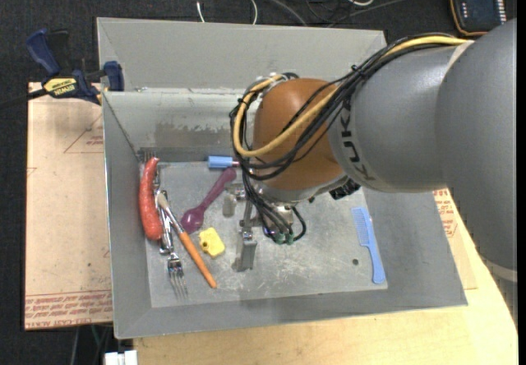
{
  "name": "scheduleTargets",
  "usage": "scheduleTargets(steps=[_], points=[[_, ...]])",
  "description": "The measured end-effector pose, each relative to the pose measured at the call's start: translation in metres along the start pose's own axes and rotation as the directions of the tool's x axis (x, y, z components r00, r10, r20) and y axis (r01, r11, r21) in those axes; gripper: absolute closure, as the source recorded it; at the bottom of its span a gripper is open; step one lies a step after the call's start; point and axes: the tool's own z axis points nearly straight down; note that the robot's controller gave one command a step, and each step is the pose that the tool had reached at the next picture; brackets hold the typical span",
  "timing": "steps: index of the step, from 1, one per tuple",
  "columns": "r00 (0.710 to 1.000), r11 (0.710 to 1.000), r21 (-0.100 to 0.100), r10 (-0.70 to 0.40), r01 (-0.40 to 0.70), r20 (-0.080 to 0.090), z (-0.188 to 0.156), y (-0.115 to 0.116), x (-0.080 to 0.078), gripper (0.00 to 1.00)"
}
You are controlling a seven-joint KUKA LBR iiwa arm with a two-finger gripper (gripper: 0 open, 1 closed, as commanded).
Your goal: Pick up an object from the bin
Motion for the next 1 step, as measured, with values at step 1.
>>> scheduleTargets(steps=[1], points=[[1.000,1.000,-0.001,0.004,-0.004,0.007,-0.0033,-0.0008,-0.0022,0.00]])
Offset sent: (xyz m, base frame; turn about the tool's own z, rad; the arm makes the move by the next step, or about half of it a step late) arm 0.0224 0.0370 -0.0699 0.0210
